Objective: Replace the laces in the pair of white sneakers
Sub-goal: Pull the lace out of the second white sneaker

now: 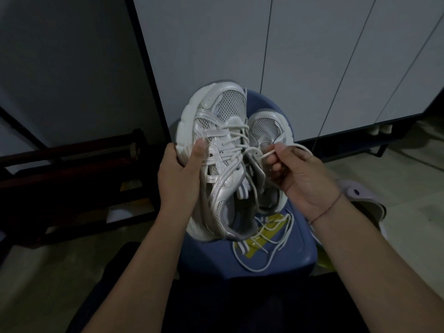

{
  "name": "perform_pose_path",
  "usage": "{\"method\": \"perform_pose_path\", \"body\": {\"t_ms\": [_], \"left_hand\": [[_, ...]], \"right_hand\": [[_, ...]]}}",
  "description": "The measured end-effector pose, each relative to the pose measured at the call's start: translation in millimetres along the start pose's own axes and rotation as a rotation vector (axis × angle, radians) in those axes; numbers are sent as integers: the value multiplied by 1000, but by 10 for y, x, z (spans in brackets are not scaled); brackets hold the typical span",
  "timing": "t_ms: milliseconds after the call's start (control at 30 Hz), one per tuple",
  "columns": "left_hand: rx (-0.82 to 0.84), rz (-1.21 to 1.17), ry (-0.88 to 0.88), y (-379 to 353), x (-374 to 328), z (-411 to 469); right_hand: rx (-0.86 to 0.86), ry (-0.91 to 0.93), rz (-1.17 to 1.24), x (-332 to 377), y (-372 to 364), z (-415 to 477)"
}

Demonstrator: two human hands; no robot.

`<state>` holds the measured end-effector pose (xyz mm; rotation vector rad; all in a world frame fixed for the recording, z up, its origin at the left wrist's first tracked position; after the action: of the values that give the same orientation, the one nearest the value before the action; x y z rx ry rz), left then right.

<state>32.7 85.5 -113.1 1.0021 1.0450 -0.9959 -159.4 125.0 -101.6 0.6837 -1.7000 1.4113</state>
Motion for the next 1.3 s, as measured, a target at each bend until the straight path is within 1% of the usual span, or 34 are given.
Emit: {"method": "perform_pose_path", "body": {"t_ms": [100,133,167,200,267,333,367,400,467,533,600,633,767,833,967,1133,1200,1300], "left_hand": [[-12,4,8,44,10,30],[-20,5,9,63,12,40],[-28,5,8,79,6,46],[-33,4,7,91,-2,49],[-36,15,6,99,-20,44],[-25,42,-10,91,-28,34],[-12,57,-19,82,-33,27],[2,74,-28,72,-35,22],[41,117,-42,51,-39,15],[83,162,-51,24,-40,11],[122,192,-55,3,-39,8],[137,201,-58,-3,-40,7],[173,262,-84,-5,-60,15],[185,297,-90,-8,-62,20],[200,310,-81,-12,-65,24],[202,311,-80,-6,-75,36],[194,299,-75,0,-62,32],[176,251,-63,7,-55,28]], "right_hand": [[-66,13,119,124,132,75],[-95,14,119,170,187,97],[-129,18,64,207,231,107],[-161,23,-50,229,260,96],[-164,29,-394,206,262,47],[-84,34,-725,140,201,-20],[-40,73,-835,120,161,-45],[5,132,-883,117,114,-68],[133,256,-823,136,18,-100],[293,342,-757,144,-72,-135],[391,382,-800,120,-112,-158],[411,378,-827,105,-113,-155],[438,293,-916,91,-98,-136],[438,293,-1004,79,-82,-125],[424,362,-1113,66,-91,-127],[462,510,-1350,48,-177,-185],[456,504,-1321,29,-178,-200],[404,481,-1040,39,-119,-168]]}}
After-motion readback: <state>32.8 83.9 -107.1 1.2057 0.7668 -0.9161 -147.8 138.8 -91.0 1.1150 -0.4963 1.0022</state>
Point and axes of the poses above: each hand's wrist, its own z-axis towards the middle knuckle, its own y-axis out of the back of the hand, x = y × z, the point moved 2 cm from there along z, towards the middle knuckle, and after that the axes turned 2 degrees about y, right-handed, at the moved point
